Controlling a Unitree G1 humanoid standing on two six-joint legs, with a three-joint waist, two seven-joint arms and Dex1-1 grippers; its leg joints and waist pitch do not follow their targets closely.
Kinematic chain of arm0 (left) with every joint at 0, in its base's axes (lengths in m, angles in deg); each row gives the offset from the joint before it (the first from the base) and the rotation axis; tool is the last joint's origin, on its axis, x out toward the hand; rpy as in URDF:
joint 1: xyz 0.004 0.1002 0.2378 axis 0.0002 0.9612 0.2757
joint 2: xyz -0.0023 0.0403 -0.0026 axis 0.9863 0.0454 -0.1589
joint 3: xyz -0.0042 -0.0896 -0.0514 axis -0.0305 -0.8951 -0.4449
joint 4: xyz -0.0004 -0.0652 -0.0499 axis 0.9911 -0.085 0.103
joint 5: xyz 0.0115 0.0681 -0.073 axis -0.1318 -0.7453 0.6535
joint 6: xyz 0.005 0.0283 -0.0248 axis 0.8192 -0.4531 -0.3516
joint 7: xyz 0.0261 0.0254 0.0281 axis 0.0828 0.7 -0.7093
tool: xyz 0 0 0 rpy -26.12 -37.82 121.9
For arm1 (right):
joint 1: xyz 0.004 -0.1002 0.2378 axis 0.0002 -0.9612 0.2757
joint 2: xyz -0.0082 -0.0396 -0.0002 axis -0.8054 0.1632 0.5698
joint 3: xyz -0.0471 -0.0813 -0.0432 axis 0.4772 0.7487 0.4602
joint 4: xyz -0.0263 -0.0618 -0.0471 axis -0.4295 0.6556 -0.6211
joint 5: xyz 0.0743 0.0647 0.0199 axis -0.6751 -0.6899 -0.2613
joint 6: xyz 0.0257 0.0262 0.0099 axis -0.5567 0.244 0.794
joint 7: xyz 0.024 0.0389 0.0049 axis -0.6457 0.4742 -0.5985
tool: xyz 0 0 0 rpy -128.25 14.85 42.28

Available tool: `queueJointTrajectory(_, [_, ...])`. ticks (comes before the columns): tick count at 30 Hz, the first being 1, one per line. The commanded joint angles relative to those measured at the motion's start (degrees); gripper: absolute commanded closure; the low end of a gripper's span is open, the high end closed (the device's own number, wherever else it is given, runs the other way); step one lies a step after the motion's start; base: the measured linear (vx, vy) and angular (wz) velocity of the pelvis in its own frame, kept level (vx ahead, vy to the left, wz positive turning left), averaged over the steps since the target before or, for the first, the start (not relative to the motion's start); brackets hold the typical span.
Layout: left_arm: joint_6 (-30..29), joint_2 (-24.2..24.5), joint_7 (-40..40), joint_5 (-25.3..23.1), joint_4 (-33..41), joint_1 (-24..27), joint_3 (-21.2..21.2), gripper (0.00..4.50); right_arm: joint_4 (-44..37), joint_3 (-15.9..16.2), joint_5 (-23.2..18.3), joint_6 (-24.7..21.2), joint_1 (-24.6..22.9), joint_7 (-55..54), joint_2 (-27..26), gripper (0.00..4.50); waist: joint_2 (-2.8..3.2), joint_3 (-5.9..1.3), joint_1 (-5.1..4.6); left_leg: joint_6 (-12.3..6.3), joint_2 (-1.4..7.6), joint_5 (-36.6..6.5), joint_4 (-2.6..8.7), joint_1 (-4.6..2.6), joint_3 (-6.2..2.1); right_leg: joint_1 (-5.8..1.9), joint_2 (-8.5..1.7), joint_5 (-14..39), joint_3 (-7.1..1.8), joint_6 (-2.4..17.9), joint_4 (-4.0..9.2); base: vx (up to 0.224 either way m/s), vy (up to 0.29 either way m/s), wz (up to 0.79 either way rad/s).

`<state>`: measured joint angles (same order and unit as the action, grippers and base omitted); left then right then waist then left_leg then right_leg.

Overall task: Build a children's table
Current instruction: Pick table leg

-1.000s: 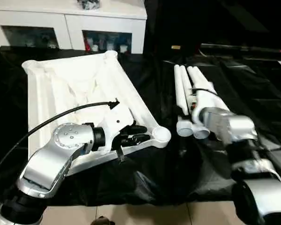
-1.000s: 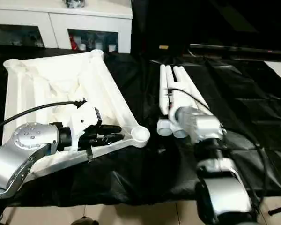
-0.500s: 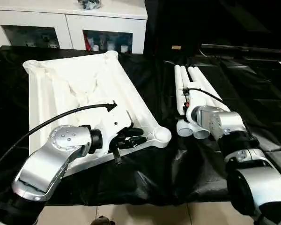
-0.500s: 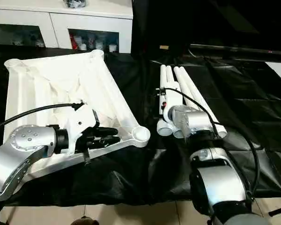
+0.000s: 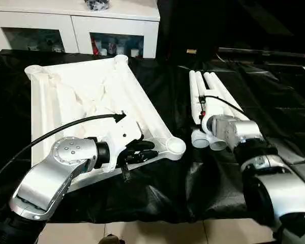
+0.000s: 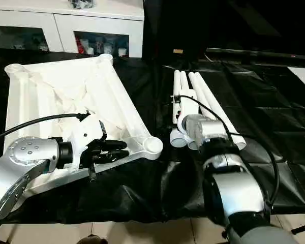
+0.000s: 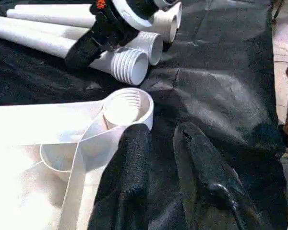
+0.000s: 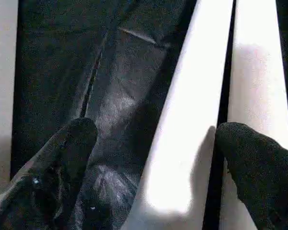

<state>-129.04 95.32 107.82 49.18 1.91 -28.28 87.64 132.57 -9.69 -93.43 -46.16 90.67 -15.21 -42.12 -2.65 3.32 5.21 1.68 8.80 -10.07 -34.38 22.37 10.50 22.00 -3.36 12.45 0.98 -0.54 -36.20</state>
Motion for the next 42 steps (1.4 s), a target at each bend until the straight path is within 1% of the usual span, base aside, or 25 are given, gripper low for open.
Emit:
queueJointTrajectory(1, [-0.8, 0.3, -0.1, 0.0, 1.3, -0.9, 0.5, 3.47, 1.8, -0.7, 0.5, -0.3, 1.1, 0.5, 0.3, 0.0, 0.46, -3.86, 0.16, 3.51, 3.66, -8.3, 4.01, -1.6, -1.17, -1.75, -4.37, 1.9, -1.85, 12.6, 3.12, 0.0, 0.0, 0.0])
queueJointTrajectory(3, [-1.2, 0.4, 0.3, 0.4, 1.3, -0.9, 0.7, 3.47, 2.8, -1.1, 0.2, -0.7, 1.3, 0.9, 0.2, 0.0, 0.44, -3.85, 0.22, 3.47, 3.68, -8.2, 4.01, -1.6, -1.16, -1.74, -4.4, 2.1, -1.85, 12.7, 3.13, 0.0, 0.0, 0.0])
queueJointTrajectory(4, [-1.4, 0.6, 0.4, 0.6, 1.5, -0.9, 0.8, 3.19, 3.4, -1.2, 0.2, -0.7, 1.5, 0.9, 0.1, 0.3, 0.4, -3.83, 0.24, 3.42, 3.67, -8.1, 4.02, -1.56, -1.14, -1.76, -4.38, 1.9, -1.85, 12.7, 3.13, 0.0, 0.0, 0.0])
queueJointTrajectory(6, [-1.4, 0.6, 0.1, 0.7, 1.6, -1.0, 0.9, 3.19, 5.0, -1.1, 0.4, -1.3, 1.9, 0.6, 0.1, 0.3, 0.15, -3.81, 0.2, 3.25, 3.67, -8.0, 4.03, -1.56, -1.11, -1.76, -4.36, 2.1, -1.83, 12.8, 3.15, 0.0, 0.0, 0.0])
queueJointTrajectory(7, [-1.2, 0.6, -0.2, 0.5, 1.7, -1.1, 1.1, 3.12, 5.6, -1.1, 0.5, -1.6, 2.1, 0.4, 0.1, 0.37, 0.22, -3.84, 0.26, 3.17, 3.68, -7.9, 3.98, -1.57, -1.13, -1.77, -4.46, 2.3, -1.85, 13.0, 3.12, 0.0, 0.0, 0.0])
queueJointTrajectory(8, [-1.1, 0.5, -0.6, 0.2, 1.6, -1.2, 1.2, 2.94, 6.2, -1.2, 0.5, -1.8, 2.3, 0.2, 0.1, 0.65, 0.14, -3.78, 0.24, 3.1, 3.72, -7.9, 4.03, -1.52, -1.13, -1.76, -4.44, 2.5, -1.84, 12.9, 3.14, 0.0, 0.0, 0.0])
queueJointTrajectory(11, [-1.0, 0.4, -0.8, 0.1, 1.6, -1.1, 1.4, 2.76, 7.5, -1.1, 0.8, -1.7, 2.7, 0.1, 0.1, 0.76, 0.03, -3.79, 0.28, 2.96, 3.71, -7.7, 3.97, -1.48, -1.1, -1.77, -4.52, 2.8, -1.86, 12.7, 3.14, 0.0, 0.0, 0.0])
queueJointTrajectory(13, [-1.1, 0.4, -0.8, 0.1, 1.7, -1.1, 1.5, 2.71, 7.9, -1.2, 0.8, -1.6, 2.8, 0.1, 0.1, 0.97, 0.12, -3.8, 0.25, 3.06, 3.73, -7.6, 3.99, -1.5, -1.11, -1.72, -4.46, 2.6, -1.83, 12.6, 3.09, 0.0, 0.0, 0.0])
queueJointTrajectory(19, [-1.0, 0.3, -1.0, 0.1, 1.4, -1.5, 1.7, 2.15, 9.7, -1.5, 0.7, -1.5, 3.5, -0.2, 0.3, 1.53, -0.05, -3.84, 0.21, 3.52, 3.74, -8.3, 4.03, -1.57, -1.12, -1.65, -4.45, 3.0, -1.79, 12.5, 3.08, 0.0, 0.0, 0.0])
queueJointTrajectory(21, [-0.8, 0.4, -1.1, 0.0, 1.2, -1.6, 1.9, 2.02, 10.4, -2.0, 0.3, -1.3, 3.8, -0.3, 0.3, 1.56, -0.02, -3.79, 0.21, 3.58, 3.76, -8.7, 4.05, -1.57, -1.12, -1.63, -4.49, 3.4, -1.83, 12.5, 3.14, 0.0, 0.0, 0.0])
queueJointTrajectory(23, [-0.6, 0.4, -1.1, -0.1, 1.0, -1.7, 2.0, 1.88, 10.6, -2.5, 0.1, -1.1, 3.8, -0.4, 0.2, 1.83, -0.04, -3.77, 0.23, 3.61, 3.75, -8.8, 4.05, -1.58, -1.11, -1.61, -4.46, 3.5, -1.81, 12.4, 3.17, 0.0, 0.0, 0.0])
queueJointTrajectory(24, [-0.4, 0.4, -1.1, -0.2, 0.9, -1.8, 2.0, 1.88, 10.7, -2.6, 0.2, -0.9, 3.8, -0.5, 0.2, 1.83, -0.05, -3.79, 0.21, 3.64, 3.77, -8.7, 4.04, -1.59, -1.12, -1.63, -4.45, 3.2, -1.82, 12.3, 3.12, 0.0, 0.0, 0.0])
queueJointTrajectory(26, [-0.4, 0.2, -1.4, -0.3, 0.5, -2.1, 1.8, 1.59, 10.9, -3.1, 0.0, -0.7, 3.8, -0.9, 0.3, 2.03, -0.06, -3.84, 0.23, 3.64, 3.72, -8.3, 3.99, -1.59, -1.08, -1.66, -4.43, 2.6, -1.81, 12.4, 3.08, 0.0, 0.0, 0.0])
queueJointTrajectory(28, [-0.4, 0.0, -1.5, -0.2, 0.3, -2.2, 1.7, 1.46, 11.0, -3.2, 0.0, -0.6, 3.8, -1.0, 0.3, 2.22, -0.01, -3.85, 0.21, 3.55, 3.71, -8.2, 3.97, -1.61, -1.09, -1.65, -4.42, 2.3, -1.8, 12.5, 3.05, 0.0, 0.0, 0.0])
queueJointTrajectory(29, [-0.1, -0.2, -1.9, -0.5, -0.3, -2.6, 1.8, 1.46, 11.1, -3.6, -0.2, 0.0, 3.6, -1.6, 0.4, 2.22, -0.06, -3.85, 0.21, 3.52, 3.71, -8.1, 3.96, -1.55, -1.09, -1.71, -4.45, 2.2, -1.8, 12.5, 3.05, 0.0, 0.0, 0.0])
queueJointTrajectory(30, [0.3, -0.6, -2.6, -0.9, -1.0, -2.9, 1.8, 1.38, 11.3, -3.9, -0.3, 0.5, 3.6, -2.1, 0.5, 2.31, 0.29, -3.87, 0.27, 3.65, 3.72, -8.1, 3.91, -1.59, -1.09, -1.64, -4.5, 2.1, -1.83, 12.5, 3.0, 0.0, 0.0, 0.0])
queueJointTrajectory(31, [0.3, -0.6, -2.6, -0.9, -1.0, -2.9, 1.8, 1.26, 11.3, -3.9, -0.3, 0.5, 3.6, -2.1, 0.5, 2.4, 0.15, -3.88, 0.2, 3.78, 3.71, -8.2, 3.93, -1.59, -1.07, -1.67, -4.4, 2.0, -1.81, 12.5, 3.04, 0.0, 0.0, 0.0])
queueJointTrajectory(32, [0.6, -0.8, -3.0, -1.2, -1.4, -3.0, 1.8, 1.14, 11.5, -4.1, -0.3, 0.7, 3.5, -2.3, 0.5, 2.44, 0.2, -3.92, 0.23, 3.82, 3.71, -8.2, 3.95, -1.59, -1.1, -1.72, -4.4, 1.8, -1.79, 12.6, 2.98, 0.0, 0.0, 0.0])
queueJointTrajectory(33, [2.8, -1.9, -4.2, -1.8, -2.7, -3.2, 1.3, 1.07, 11.5, -5.4, -1.2, 1.0, 3.4, -2.4, 0.5, 2.47, 0.45, -3.91, 0.22, 3.93, 3.67, -8.3, 3.95, -1.54, -1.15, -1.73, -4.39, 1.7, -1.77, 12.6, 2.97, 0.0, 0.0, 0.0])
queueJointTrajectory(35, [3.6, -2.6, -4.7, -1.7, -3.5, -3.4, 1.0, 1.02, 11.4, -6.0, -1.5, 1.4, 3.4, -2.5, 0.4, 2.52, 0.36, -3.93, 0.21, 3.99, 3.73, -9.0, 3.98, -1.66, -1.17, -1.73, -4.39, 2.0, -1.79, 12.4, 3.11, 0.0, 0.0, 0.0])
queueJointTrajectory(36, [3.7, -2.8, -4.7, -1.6, -3.8, -3.6, 1.0, 0.78, 11.2, -6.2, -1.6, 1.8, 3.3, -2.1, 0.4, 2.54, 0.34, -3.95, 0.18, 4.02, 3.7, -9.0, 3.99, -1.6, -1.15, -1.74, -4.36, 1.7, -1.76, 12.6, 3.06, 0.0, 0.0, 0.0])
queueJointTrajectory(37, [3.8, -3.1, -4.9, -1.5, -4.3, -3.8, 0.9, 0.69, 11.0, -6.5, -1.9, 2.1, 3.3, -1.8, 0.3, 2.54, 0.58, -3.99, 0.17, 4.03, 3.72, -9.0, 3.97, -1.63, -1.17, -1.7, -4.36, 1.3, -1.75, 12.7, 3.0, 0.0, 0.0, 0.0])
queueJointTrajectory(38, [3.9, -3.6, -5.3, -1.4, -4.9, -4.0, 0.6, 0.65, 10.7, -6.7, -2.2, 2.4, 3.3, -1.5, 0.3, 2.54, 0.46, -3.98, 0.14, 4.0, 3.71, -8.9, 3.95, -1.63, -1.14, -1.71, -4.32, 1.0, -1.75, 12.8, 3.01, 0.0, 0.0, 0.0])
queueJointTrajectory(39, [4.4, -4.3, -5.9, -1.3, -5.6, -4.3, 0.1, 0.65, 10.4, -6.8, -2.5, 2.9, 3.3, -1.2, 0.3, 2.54, 0.51, -4.07, 0.2, 3.79, 3.68, -8.5, 3.87, -1.63, -1.14, -1.81, -4.36, 0.1, -1.74, 13.0, 2.9, 0.0, 0.0, 0.0])
queueJointTrajectory(42, [4.3, -6.9, -6.9, 0.6, -7.2, -5.2, -1.9, 0.37, 9.6, -7.8, -3.5, 3.8, 3.2, -0.1, 0.4, 2.55, 0.51, -4.16, 0.31, 3.27, 3.75, -7.5, 3.79, -1.61, -1.18, -2.03, -4.46, -1.8, -1.68, 13.8, 2.81, 0.0, 0.0, 0.0])
